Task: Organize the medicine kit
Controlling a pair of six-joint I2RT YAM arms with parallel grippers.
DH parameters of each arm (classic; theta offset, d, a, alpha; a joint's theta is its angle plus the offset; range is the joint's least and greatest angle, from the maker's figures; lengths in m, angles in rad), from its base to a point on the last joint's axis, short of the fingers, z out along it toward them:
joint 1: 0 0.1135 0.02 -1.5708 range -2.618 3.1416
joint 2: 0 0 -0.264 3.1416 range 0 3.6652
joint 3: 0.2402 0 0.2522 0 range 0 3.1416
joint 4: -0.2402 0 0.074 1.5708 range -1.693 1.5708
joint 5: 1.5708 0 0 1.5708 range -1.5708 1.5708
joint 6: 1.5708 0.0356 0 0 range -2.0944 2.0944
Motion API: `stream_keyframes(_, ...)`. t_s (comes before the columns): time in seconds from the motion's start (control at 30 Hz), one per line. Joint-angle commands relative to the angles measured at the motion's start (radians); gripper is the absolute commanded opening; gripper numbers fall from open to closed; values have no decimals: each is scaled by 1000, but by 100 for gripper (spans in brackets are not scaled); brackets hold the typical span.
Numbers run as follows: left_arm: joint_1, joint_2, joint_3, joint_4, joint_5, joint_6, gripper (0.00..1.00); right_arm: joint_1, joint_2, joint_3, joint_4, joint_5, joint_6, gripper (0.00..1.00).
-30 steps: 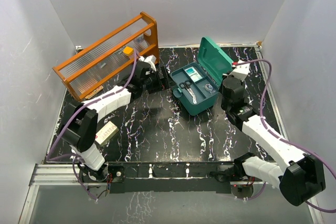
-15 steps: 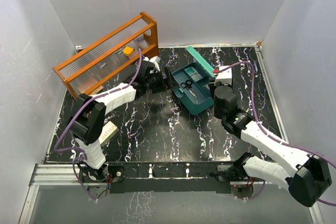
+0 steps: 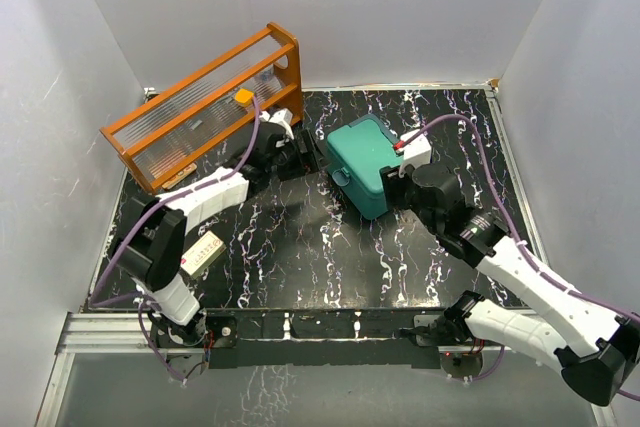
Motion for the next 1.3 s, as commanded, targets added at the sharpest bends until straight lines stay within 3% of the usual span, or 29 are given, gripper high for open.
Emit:
stream_keyframes(0.0,6,-119,-77,76,-51,12,80,5,-24,88,-63,-167,121,53)
stream_keyframes(0.13,6,-177,-151,156,-32,-14,84,3,51,148,-11,-63,272,60)
stream_keyframes(0.27,6,-230,-222,232,-21,-56,97,1,230,283,-92,40,366,64)
stream_keyframes(0.57,6,-144,-139,190,146,-91,99,-137,503,452,-158,-113,425,62)
stream_keyframes(0.67,6,-89,-142,255,202,-152,99,-141,559,489,-194,-118,409,61)
stream_keyframes(1.0,5,-7,-279,640,245,-319,99,-140,652,482,-338,-77,349,61)
stream_keyframes(1.27,4,85,-257,673,270,-438,99,-141,650,412,-338,-84,312,60)
